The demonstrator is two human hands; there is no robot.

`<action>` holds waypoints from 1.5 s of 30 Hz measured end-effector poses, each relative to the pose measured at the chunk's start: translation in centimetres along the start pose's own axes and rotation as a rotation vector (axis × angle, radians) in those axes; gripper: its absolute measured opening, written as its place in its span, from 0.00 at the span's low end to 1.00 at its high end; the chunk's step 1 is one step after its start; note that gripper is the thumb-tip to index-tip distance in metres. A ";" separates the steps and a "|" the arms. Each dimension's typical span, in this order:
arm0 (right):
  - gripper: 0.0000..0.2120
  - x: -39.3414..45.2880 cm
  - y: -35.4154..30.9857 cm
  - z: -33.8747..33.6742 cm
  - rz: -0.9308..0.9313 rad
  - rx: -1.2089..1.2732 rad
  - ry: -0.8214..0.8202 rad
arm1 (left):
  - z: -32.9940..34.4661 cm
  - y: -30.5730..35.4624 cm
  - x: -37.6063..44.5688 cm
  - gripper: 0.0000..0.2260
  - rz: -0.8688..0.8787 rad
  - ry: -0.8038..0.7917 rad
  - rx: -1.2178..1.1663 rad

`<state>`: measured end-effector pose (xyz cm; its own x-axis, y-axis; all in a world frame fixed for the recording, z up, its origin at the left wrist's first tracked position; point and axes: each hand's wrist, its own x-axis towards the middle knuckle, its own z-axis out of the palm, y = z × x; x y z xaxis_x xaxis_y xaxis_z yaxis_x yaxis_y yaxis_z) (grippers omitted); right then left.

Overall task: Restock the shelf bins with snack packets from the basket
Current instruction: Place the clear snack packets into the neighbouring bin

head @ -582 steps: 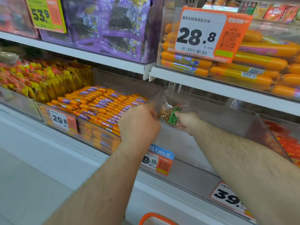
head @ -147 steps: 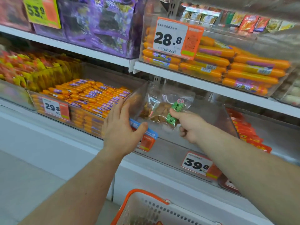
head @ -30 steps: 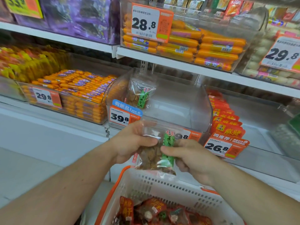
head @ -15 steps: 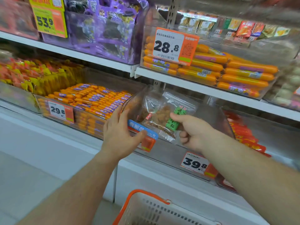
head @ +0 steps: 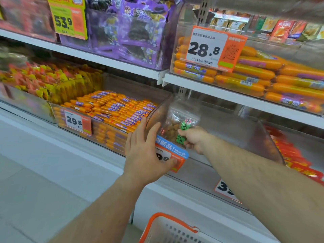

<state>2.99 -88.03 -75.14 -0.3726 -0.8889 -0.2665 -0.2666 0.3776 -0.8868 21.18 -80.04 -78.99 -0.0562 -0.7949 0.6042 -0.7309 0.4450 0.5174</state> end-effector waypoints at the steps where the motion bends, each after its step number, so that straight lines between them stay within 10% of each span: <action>1: 0.21 0.3 0.1 0.4 0.007 -0.008 0.003 | 0.1 0.0 0.0 0.43 0.009 0.002 -0.003; 14: 0.23 0.8 0.1 1.3 0.018 -0.056 0.044 | 0.5 -0.5 -0.1 0.31 0.032 0.007 -0.005; 28: 0.18 -0.4 -0.2 0.3 0.038 -0.194 -0.004 | -0.4 0.5 -0.1 0.47 0.008 -0.017 0.026; 33: 0.07 -4.4 -1.6 -1.4 -0.203 -0.585 0.154 | -1.8 4.2 -0.5 0.26 0.301 0.180 -0.166; 36: 0.10 -8.1 -1.2 -3.1 -0.520 -0.526 0.381 | -2.0 6.5 -2.3 0.11 0.368 -0.118 -0.292; 40: 0.07 -12.4 3.6 -4.9 -1.011 -0.521 0.508 | -0.1 7.0 -5.7 0.16 0.341 -0.944 -0.068; 45: 0.06 -15.2 10.5 -5.2 -1.068 -0.449 0.438 | 1.6 7.3 -8.3 0.23 0.324 -1.340 0.142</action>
<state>1.23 -69.21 -78.40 -0.0237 -0.6769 0.7357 -0.8681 -0.3511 -0.3509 15.17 -70.82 -81.24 -0.7792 -0.4871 -0.3945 -0.6179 0.7025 0.3530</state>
